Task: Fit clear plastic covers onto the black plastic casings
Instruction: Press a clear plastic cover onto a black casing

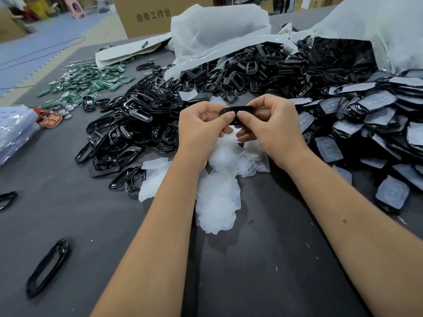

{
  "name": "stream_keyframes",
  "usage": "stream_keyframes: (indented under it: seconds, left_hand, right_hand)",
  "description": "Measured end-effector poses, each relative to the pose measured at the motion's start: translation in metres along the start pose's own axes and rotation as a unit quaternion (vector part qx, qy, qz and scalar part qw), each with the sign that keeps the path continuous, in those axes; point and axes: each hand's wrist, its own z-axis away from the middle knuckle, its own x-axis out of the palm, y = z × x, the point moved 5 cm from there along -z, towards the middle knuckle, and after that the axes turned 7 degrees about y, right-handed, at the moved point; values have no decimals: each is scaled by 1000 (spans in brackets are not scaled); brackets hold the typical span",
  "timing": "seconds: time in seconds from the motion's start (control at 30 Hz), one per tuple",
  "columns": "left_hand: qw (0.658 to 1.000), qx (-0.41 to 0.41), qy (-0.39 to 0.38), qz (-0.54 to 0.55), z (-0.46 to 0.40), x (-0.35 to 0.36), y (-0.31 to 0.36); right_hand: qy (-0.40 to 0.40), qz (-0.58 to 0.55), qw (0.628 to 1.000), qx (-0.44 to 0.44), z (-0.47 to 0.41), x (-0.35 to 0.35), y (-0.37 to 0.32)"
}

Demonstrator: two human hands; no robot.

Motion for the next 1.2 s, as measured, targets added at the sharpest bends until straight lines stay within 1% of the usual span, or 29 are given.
stream_keyframes:
  seconds: [0.13, 0.23, 0.37, 0.43, 0.5, 0.57, 0.6, 0.67, 0.7, 0.73, 0.8, 1.03, 1.13, 1.2]
  left_hand:
    - [999, 33, -12, -42, 2, 3, 4]
    - [997, 45, -2, -59, 3, 3, 6]
    - [997, 71, 9, -41, 6, 4, 12]
    - [997, 77, 14, -28, 7, 5, 15]
    - [997, 69, 41, -4, 5, 1, 14]
    - [993, 38, 106, 40, 0, -10, 10]
    - [987, 16, 144, 70, -3, -19, 8]
    - [971, -22, 203, 126, -7, -32, 4]
    - [965, -34, 218, 144, -7, -35, 2]
    - [961, -41, 225, 154, -8, -36, 0]
    - [960, -43, 225, 162, -7, -34, 0]
    - [962, -47, 217, 157, -5, -31, 0]
    - [964, -47, 213, 153, -4, -30, 0]
    - [964, -47, 215, 152, -5, -30, 1]
  right_hand:
    - [25, 23, 999, -14, 0, -4, -4]
    - [35, 79, 995, -42, 2, -4, -9]
    - [48, 102, 991, -66, 4, -4, -15]
    - [69, 125, 985, -100, 7, -3, -18]
    - [97, 193, 965, -151, 10, -3, -20]
    - [98, 257, 944, -183, 9, -4, -20]
    - [81, 300, 931, -193, 7, -3, -18]
    - [31, 422, 887, -187, 4, 2, -10]
    - [5, 468, 867, -171, 3, 6, -4]
    - [-10, 490, 858, -156, 3, 8, 0]
    - [-11, 484, 862, -150, 4, 10, 2]
    - [61, 351, 918, -171, 7, -1, -13]
    - [73, 283, 944, -153, 8, -3, -16]
    - [74, 246, 954, -154, 10, -4, -19]
